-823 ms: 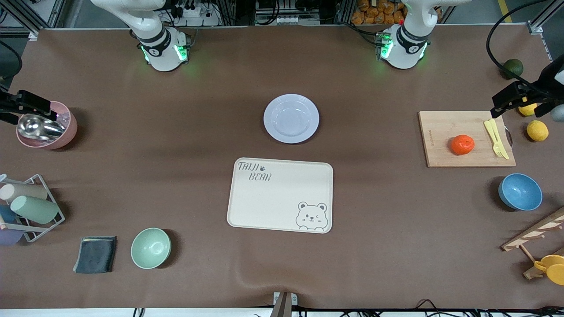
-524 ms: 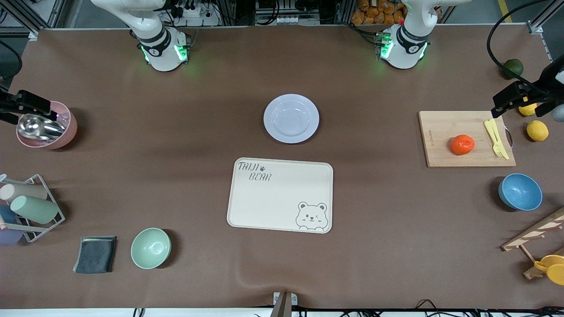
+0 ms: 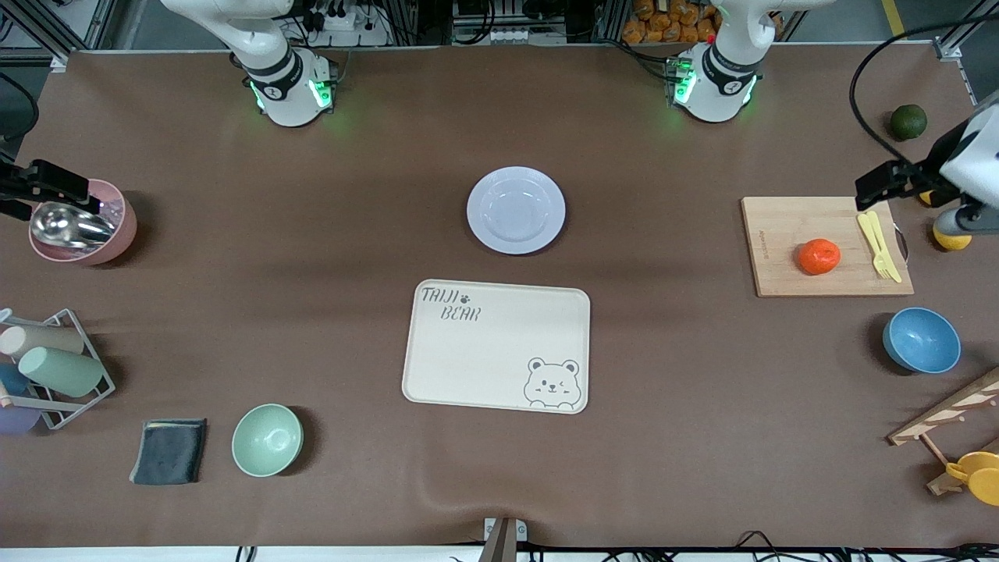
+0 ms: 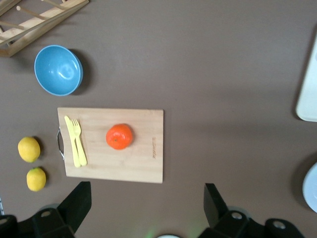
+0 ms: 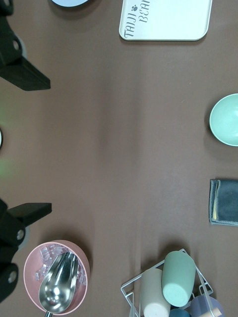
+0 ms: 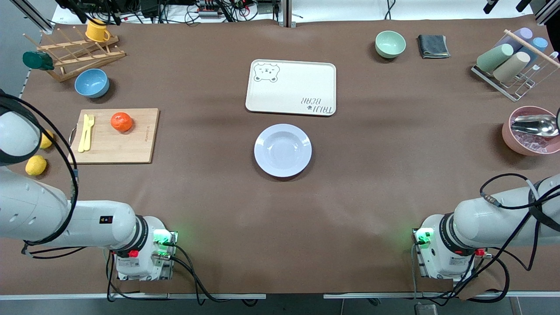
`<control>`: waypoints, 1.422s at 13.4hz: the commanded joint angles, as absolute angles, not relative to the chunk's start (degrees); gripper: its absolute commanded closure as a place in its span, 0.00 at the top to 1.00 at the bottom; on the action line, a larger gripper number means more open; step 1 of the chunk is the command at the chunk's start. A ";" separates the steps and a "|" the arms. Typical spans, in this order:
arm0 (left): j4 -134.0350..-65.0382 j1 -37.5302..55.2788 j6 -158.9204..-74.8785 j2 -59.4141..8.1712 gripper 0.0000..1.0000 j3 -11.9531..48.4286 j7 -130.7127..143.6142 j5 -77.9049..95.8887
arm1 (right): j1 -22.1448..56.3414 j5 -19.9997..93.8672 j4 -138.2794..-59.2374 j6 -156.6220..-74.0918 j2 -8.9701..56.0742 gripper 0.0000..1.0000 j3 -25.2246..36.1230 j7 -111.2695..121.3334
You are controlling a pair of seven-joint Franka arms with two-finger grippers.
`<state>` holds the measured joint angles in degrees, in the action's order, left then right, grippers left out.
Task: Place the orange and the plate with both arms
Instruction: 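Reach the left gripper to the orange while the right gripper moves out, then grasp the orange with the left gripper while the right gripper approaches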
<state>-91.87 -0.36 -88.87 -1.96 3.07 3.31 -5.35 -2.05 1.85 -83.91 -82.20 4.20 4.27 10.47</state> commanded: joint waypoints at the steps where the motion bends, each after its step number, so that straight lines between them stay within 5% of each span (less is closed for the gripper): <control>1: -99.65 -2.71 -95.87 -0.18 1.00 3.78 3.78 -6.42 | -1.94 2.19 -84.29 -80.78 5.35 1.00 3.87 10.55; 8: -117.22 -9.57 -111.24 0.61 1.00 3.87 3.43 -6.24 | -2.99 11.07 -86.30 -79.72 9.23 1.00 3.87 10.28; 13: -131.02 -15.56 -129.77 -0.61 1.00 3.87 0.35 -6.24 | -2.46 17.21 -90.51 -79.63 13.27 1.00 3.87 10.28; 19: -132.19 -16.44 -133.06 -5.88 1.00 3.87 0.44 -6.24 | -2.63 28.73 -94.74 -79.98 18.89 1.00 3.87 9.76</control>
<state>-132.02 -15.51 -131.81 -4.83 3.20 0.20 -5.47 -2.16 25.75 -94.24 -80.06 17.22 4.09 10.41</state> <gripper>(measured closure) 0.000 0.000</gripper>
